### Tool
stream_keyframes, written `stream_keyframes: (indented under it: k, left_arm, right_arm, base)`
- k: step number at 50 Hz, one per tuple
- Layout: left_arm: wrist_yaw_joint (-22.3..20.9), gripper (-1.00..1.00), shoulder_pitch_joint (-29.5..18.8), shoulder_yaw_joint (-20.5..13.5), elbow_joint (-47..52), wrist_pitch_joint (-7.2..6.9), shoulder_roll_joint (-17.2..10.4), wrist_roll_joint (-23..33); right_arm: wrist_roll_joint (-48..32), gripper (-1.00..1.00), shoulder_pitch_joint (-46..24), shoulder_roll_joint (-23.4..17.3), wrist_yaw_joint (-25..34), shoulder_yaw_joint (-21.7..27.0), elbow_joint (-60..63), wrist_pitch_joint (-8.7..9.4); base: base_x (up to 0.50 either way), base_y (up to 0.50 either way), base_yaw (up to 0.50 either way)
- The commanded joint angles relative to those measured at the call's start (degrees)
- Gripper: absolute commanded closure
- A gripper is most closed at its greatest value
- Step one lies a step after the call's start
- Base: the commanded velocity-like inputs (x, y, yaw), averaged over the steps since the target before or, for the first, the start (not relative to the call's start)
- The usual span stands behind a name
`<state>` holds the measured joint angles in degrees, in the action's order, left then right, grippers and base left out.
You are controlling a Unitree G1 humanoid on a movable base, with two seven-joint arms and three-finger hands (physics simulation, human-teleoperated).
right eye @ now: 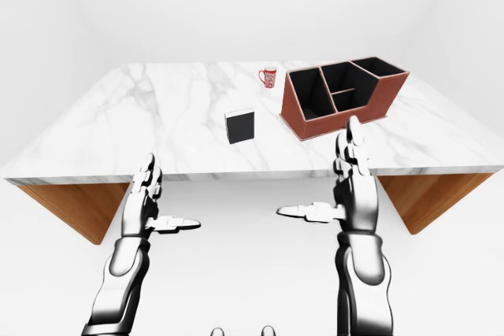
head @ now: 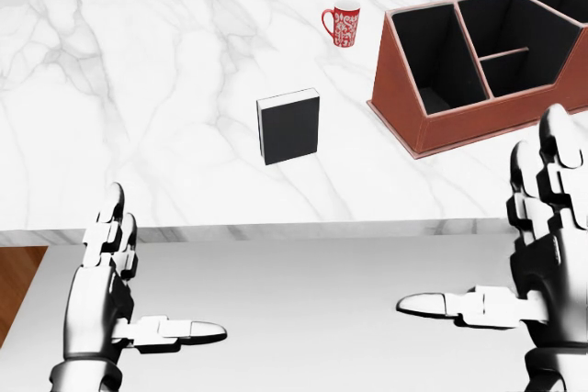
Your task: Pick up the book and place it in the left compartment of the caddy.
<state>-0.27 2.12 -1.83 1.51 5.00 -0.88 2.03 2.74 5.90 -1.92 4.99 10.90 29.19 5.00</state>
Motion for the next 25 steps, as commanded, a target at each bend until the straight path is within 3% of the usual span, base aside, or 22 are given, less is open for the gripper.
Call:
stream_keyframes:
  k: [1, 10, 16, 19, 20, 25]
  left_arm:
    - [1.99, -1.00, 1.16, 0.02, 1.64, 0.00, 0.05, 2.76]
    - [1.67, -1.00, 1.12, 0.17, 0.78, 0.00, 0.05, 2.97]
    - [1.21, -1.00, 0.80, 0.08, 0.86, 0.00, 0.01, 2.43]
    - [1.29, -1.00, 0.81, 0.08, 0.85, 0.00, 0.01, 2.51]
    - [1.43, -1.00, 0.50, -0.12, 0.01, 0.00, -0.05, 2.45]
    - [1.62, -1.00, 0.56, 0.07, -0.87, 0.00, -0.07, 3.01]
  right_arm:
    - [3.31, -1.00, 0.13, -0.44, 2.32, 8.29, 14.44, 0.00]
    - [8.12, -1.00, -0.94, -2.02, 3.43, 17.01, 18.75, 0.00]
    - [16.84, -1.00, -2.15, -5.29, 3.37, 29.81, 22.00, 0.00]
    - [17.83, -1.00, -2.04, -5.80, 3.19, 31.04, 21.82, 0.00]
    - [22.34, -1.00, -2.38, -6.85, 2.71, 36.22, 21.77, 0.00]
    - [30.23, -1.00, -0.65, -9.05, 1.37, 43.06, 20.04, 0.00]
  base:
    - [0.00, 0.00, 0.00]
    - [0.00, 0.00, 0.00]
    - [0.00, 0.00, 0.00]
    - [0.00, 0.00, 0.00]
    - [0.00, 0.00, 0.00]
    - [0.00, 0.00, 0.00]
